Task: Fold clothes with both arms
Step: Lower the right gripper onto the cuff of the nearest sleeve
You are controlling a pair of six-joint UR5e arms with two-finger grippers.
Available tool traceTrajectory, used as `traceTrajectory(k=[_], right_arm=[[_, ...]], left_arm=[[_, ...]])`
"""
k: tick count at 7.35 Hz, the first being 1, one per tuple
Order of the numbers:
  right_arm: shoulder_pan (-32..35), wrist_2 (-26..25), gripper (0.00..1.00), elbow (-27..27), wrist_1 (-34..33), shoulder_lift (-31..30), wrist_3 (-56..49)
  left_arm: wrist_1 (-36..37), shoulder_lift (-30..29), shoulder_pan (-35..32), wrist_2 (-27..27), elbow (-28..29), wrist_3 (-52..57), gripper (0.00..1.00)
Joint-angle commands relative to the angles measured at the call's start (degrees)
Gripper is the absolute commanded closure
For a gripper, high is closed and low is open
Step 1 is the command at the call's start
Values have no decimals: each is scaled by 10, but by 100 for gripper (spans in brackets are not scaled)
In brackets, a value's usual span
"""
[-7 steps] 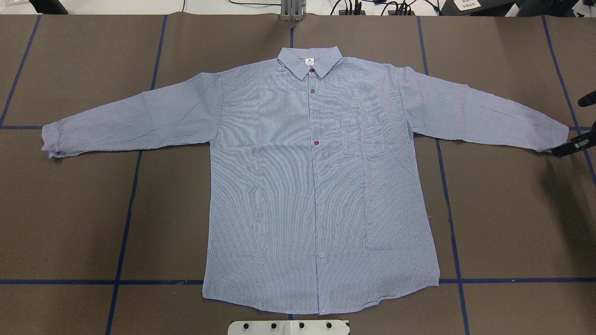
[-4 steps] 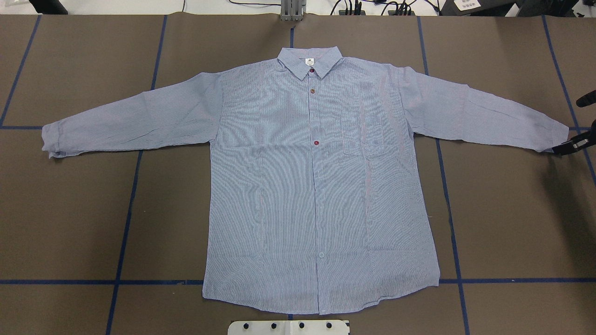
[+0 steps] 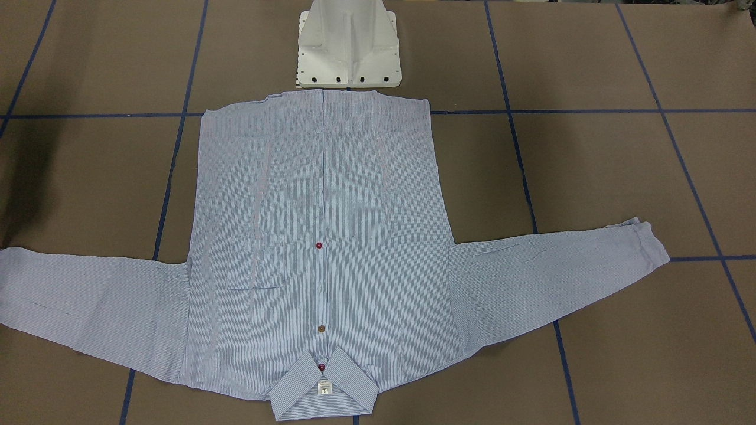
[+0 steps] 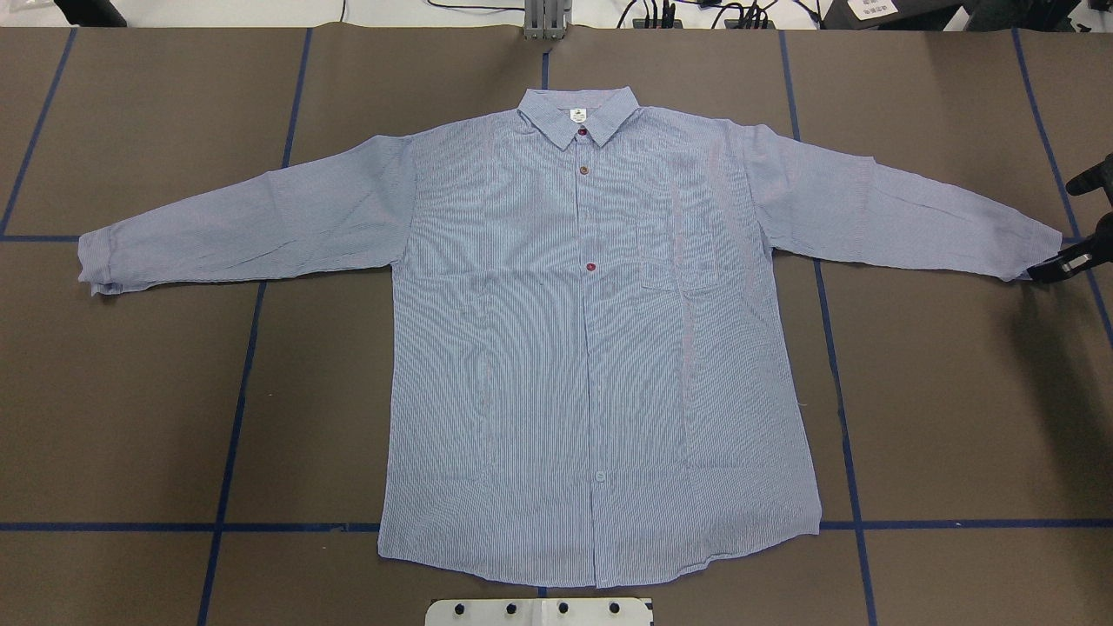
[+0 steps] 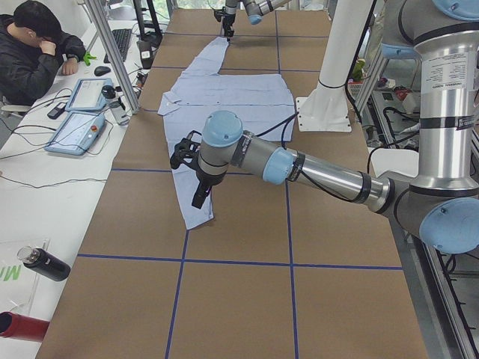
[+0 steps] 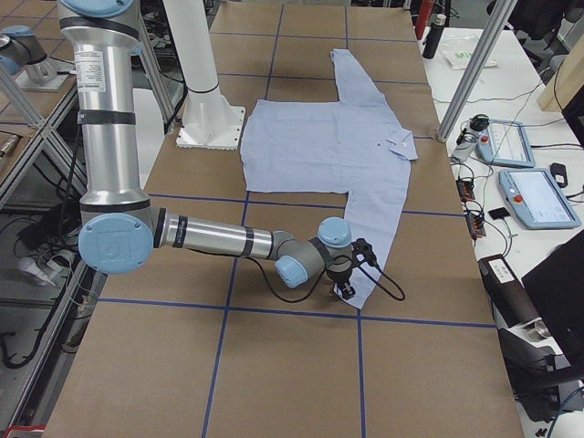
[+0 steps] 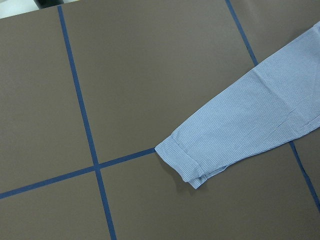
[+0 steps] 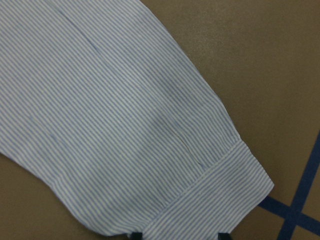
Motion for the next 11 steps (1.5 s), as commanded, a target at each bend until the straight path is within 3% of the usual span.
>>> traceTrajectory(k=[1, 10, 11], right_arm=[[1, -1, 49, -1, 0, -2, 0], [0, -2, 50, -7, -3, -6, 7], [-1, -1, 59, -7, -3, -6, 7]], left_arm=[[0, 0, 0, 0, 0, 0, 0], [0, 0, 0, 0, 0, 0, 0], [0, 0, 0, 0, 0, 0, 0]])
